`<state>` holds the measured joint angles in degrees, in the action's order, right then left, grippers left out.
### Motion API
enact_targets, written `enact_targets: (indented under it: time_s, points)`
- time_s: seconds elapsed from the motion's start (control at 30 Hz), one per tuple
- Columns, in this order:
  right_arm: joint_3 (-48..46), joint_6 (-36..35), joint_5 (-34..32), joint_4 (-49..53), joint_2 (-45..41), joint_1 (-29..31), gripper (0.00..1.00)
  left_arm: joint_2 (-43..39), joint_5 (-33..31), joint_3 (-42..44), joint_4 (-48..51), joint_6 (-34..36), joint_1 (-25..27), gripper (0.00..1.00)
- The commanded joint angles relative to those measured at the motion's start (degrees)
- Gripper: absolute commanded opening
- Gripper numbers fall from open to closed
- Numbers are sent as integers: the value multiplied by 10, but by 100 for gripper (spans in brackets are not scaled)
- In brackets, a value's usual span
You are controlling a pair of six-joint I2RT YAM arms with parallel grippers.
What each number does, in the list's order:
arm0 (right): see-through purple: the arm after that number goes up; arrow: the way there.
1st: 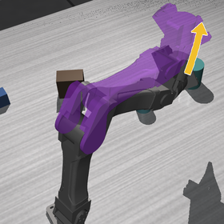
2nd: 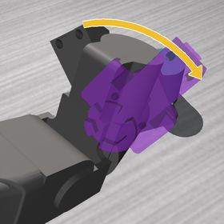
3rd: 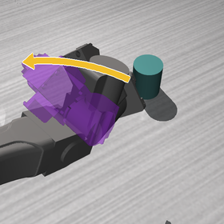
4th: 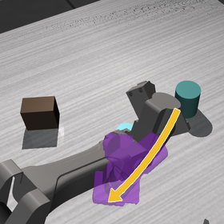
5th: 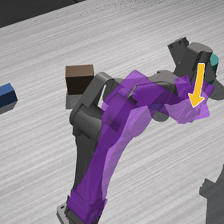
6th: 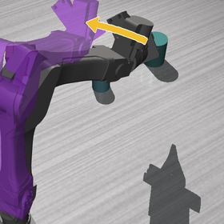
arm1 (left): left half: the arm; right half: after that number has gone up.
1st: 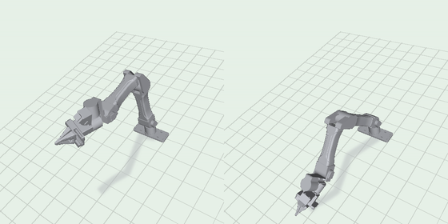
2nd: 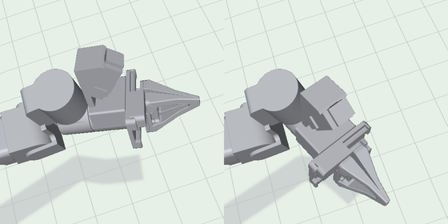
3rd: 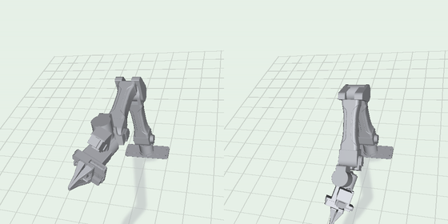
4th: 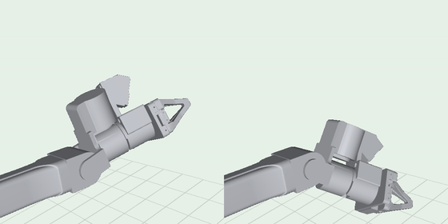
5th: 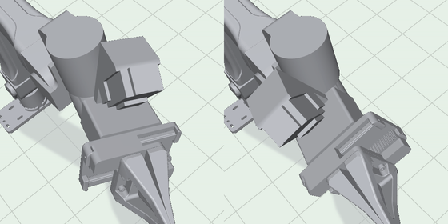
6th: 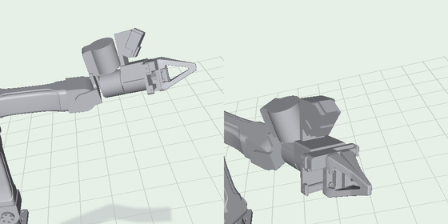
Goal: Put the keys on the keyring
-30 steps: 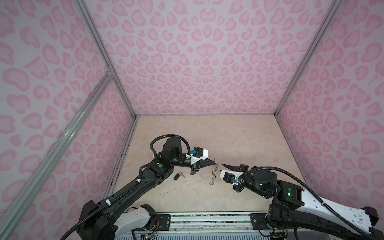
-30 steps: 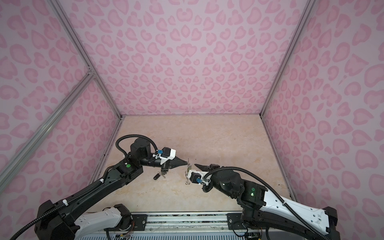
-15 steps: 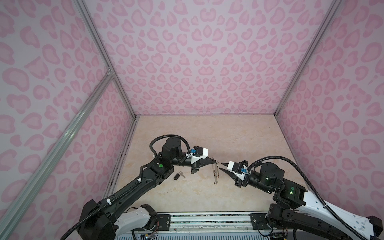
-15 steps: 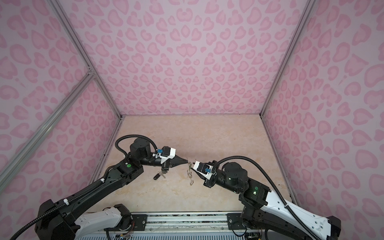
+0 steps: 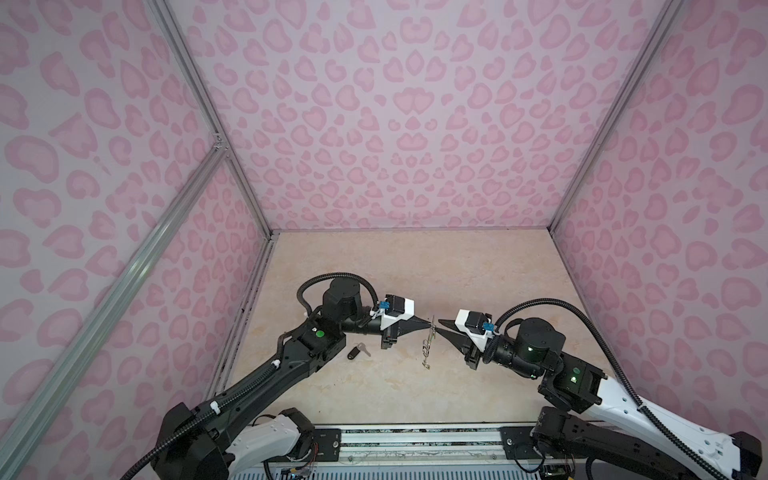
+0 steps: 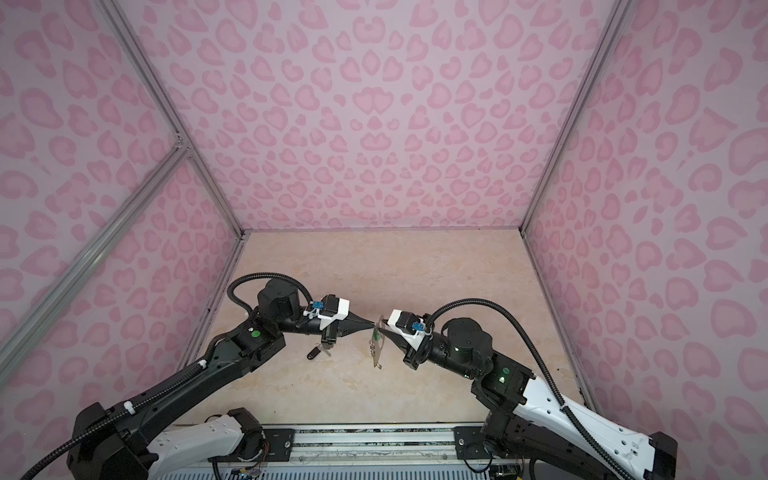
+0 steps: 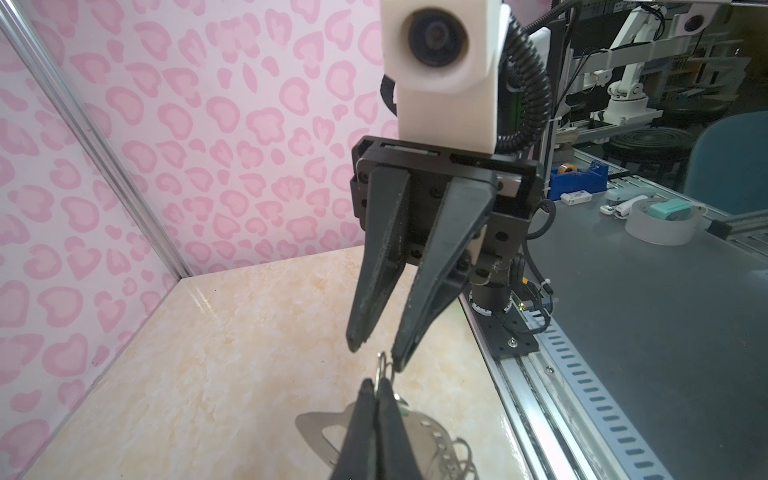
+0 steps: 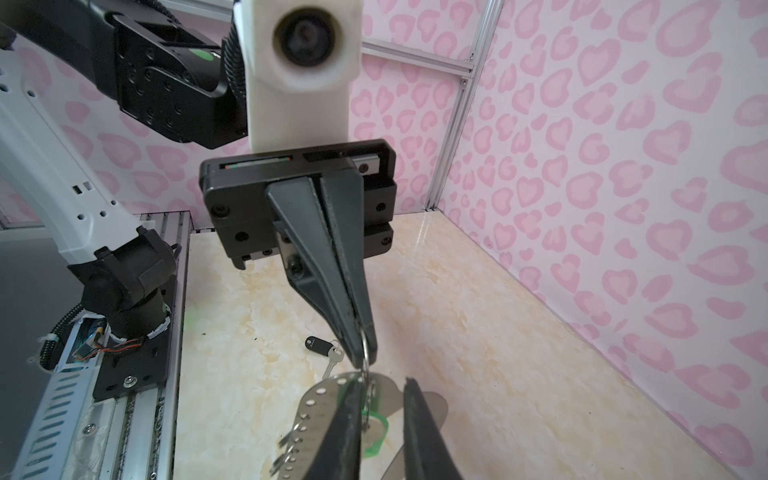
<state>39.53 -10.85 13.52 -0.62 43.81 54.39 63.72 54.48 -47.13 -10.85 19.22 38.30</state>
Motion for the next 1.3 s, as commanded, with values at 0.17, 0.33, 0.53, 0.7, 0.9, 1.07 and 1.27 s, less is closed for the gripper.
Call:
enact_targets:
  time_s: [0.17, 0.33, 0.53, 0.7, 0.9, 1.07, 1.27]
  points:
    - [3, 20, 16, -19, 9, -2, 14, -3, 6, 2, -20, 10, -1, 3]
    - [2, 29, 24, -20, 10, -4, 10, -5, 6, 2, -18, 12, -1, 3]
    - [5, 35, 28, -17, 16, -8, 10, -4, 10, -1, -17, 15, 0, 3]
    - [8, 40, 37, -16, 22, -10, 6, -4, 11, -1, -15, 19, 0, 3]
    - [12, 44, 38, -2, 18, -14, 0, -8, -12, -6, 30, 52, 0, 6]
    - [48, 40, 23, 106, 26, -25, 0, -21, -96, -49, 161, 142, 1, 30]
    - [99, 35, 14, 226, 52, -33, 0, -30, -197, -84, 249, 239, 34, 33]
